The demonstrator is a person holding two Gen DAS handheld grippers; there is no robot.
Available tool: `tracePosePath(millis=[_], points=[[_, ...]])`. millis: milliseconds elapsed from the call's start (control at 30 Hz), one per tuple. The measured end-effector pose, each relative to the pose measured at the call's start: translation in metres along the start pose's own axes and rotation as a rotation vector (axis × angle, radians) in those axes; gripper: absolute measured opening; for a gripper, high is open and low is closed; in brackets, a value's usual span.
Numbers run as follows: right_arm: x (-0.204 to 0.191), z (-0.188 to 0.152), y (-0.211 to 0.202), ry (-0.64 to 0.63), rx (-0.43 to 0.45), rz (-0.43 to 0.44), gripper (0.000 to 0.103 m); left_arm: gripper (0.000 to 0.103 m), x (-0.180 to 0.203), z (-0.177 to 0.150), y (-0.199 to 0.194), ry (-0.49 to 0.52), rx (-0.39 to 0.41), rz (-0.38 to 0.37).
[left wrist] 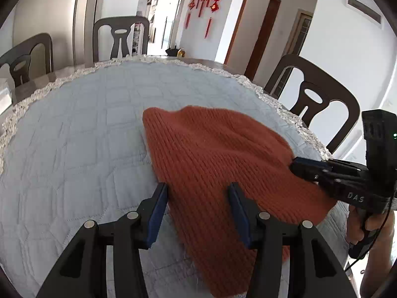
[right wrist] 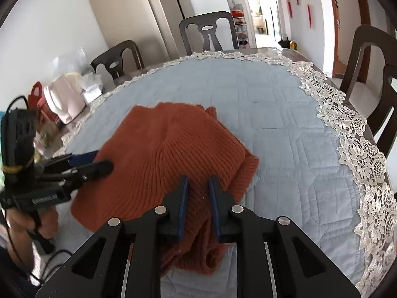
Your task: Fold small clothes
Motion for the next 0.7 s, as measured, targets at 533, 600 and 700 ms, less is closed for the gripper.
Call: tracePosePath(millis=[533, 600, 700], points=[[0.002, 0.008, -0.003, 0.034, 0.027, -0.007, 0.034, 0.054, -0.006, 0.006, -0.009, -0.031, 0.030, 0.017], [0.006, 0.007, -0.001, 0.052, 0.023, -0.016, 0.044, 0.054, -0.007, 0.006, -0.007, -0.038, 0.027, 0.014], [0.013, 0.006, 0.003, 0.077, 0.010, -0.024, 0.045, 0.055, -0.008, 0.004, -0.005, -0.047, 0.025, 0.006]])
Point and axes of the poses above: each gripper's, at about its wrist camera, not at the fingertips, and y roughly the way its jaws point, x to its right, z to its top, the point moved 4 cm from there along y, roughly the way its jaws point, and after that the axes turned 8 degrees about -x, right-handed, at the moved point
